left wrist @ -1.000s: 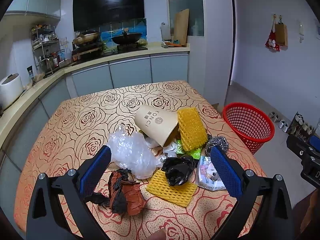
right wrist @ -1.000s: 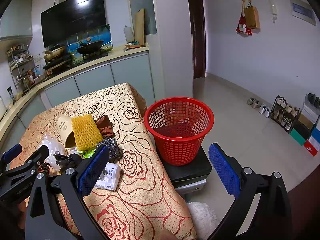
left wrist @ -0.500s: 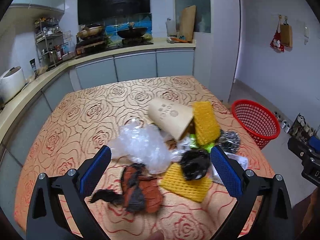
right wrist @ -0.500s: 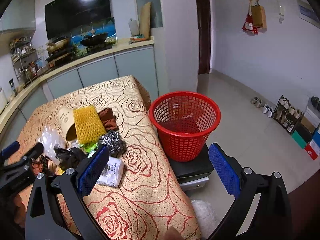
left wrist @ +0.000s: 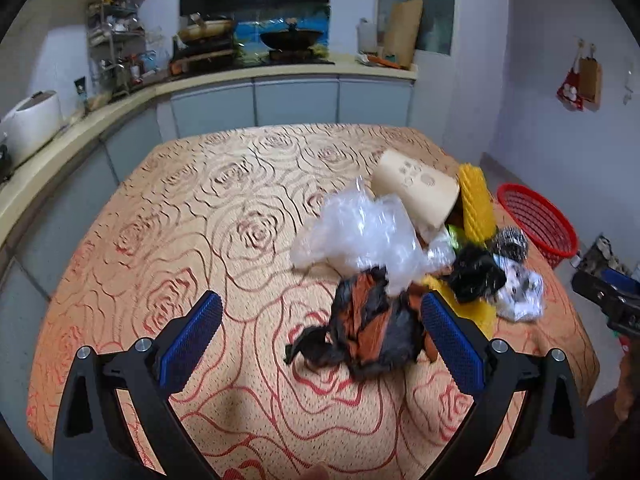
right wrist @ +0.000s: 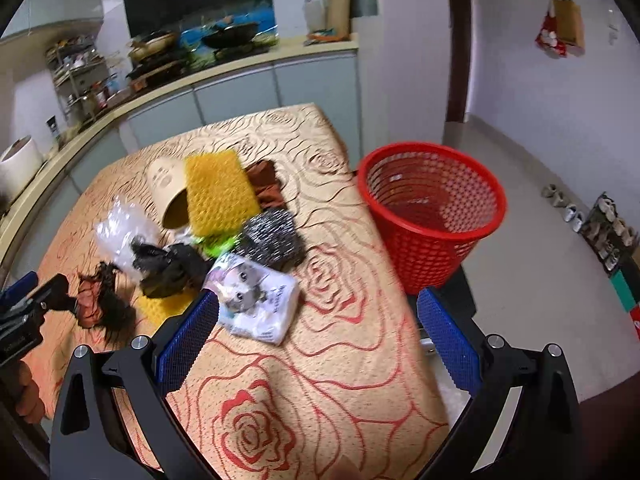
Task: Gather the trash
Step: 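Grasp the black and brown plastic bags with the left tool, then grasp the cat-printed wipe pack with the right tool while the left tool holds the bags, then carry the bags and wipe pack with both tools over the red wastebasket, then open both tools to drop the bags and wipe pack into the basket, then move both tools back to the table toward the remaining trash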
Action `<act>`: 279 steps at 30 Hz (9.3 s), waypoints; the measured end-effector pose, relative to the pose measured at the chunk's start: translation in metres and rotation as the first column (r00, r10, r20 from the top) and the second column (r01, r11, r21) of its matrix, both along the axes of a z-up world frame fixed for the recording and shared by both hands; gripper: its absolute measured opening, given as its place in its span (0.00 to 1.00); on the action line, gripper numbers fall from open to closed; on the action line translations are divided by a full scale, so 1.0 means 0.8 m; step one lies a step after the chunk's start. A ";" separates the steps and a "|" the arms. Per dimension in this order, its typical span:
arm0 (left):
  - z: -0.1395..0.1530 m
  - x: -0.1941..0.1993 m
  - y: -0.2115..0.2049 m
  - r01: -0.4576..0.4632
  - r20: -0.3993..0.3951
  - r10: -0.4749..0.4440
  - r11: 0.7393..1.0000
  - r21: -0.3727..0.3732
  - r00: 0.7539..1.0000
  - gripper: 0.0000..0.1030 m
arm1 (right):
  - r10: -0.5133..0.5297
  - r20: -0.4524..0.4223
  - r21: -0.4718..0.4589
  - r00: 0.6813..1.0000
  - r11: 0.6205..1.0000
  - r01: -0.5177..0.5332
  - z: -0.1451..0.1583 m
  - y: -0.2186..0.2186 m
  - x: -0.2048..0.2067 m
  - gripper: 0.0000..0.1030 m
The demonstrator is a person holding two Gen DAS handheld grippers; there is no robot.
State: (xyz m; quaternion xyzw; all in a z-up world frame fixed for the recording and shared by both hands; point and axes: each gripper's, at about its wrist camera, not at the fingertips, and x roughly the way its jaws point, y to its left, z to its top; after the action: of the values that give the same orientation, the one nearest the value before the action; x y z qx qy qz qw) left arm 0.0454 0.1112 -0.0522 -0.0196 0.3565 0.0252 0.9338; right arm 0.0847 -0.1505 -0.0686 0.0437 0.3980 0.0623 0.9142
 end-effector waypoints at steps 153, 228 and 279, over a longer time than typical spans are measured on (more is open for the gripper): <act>0.061 0.228 -0.300 0.443 0.112 -0.435 0.894 -0.064 0.894 0.49 | -0.300 0.144 0.071 0.943 0.954 0.292 0.050 -0.211 0.099 0.24; 0.100 0.171 -0.228 0.258 0.168 -0.256 0.966 0.008 0.952 0.84 | -0.216 0.242 0.046 0.946 0.976 0.211 0.063 -0.132 0.077 0.64; 0.000 0.113 -0.039 0.070 -0.025 -0.071 0.997 -0.016 0.997 0.89 | 0.019 0.201 0.041 0.979 0.999 -0.028 0.045 -0.014 0.085 0.73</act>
State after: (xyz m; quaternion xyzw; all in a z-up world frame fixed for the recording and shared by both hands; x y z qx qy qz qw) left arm 0.1356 0.0802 -0.0519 -0.0139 0.3692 -0.0102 0.9292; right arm 0.1524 -0.1614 -0.0324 0.0524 0.3030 0.0859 0.9477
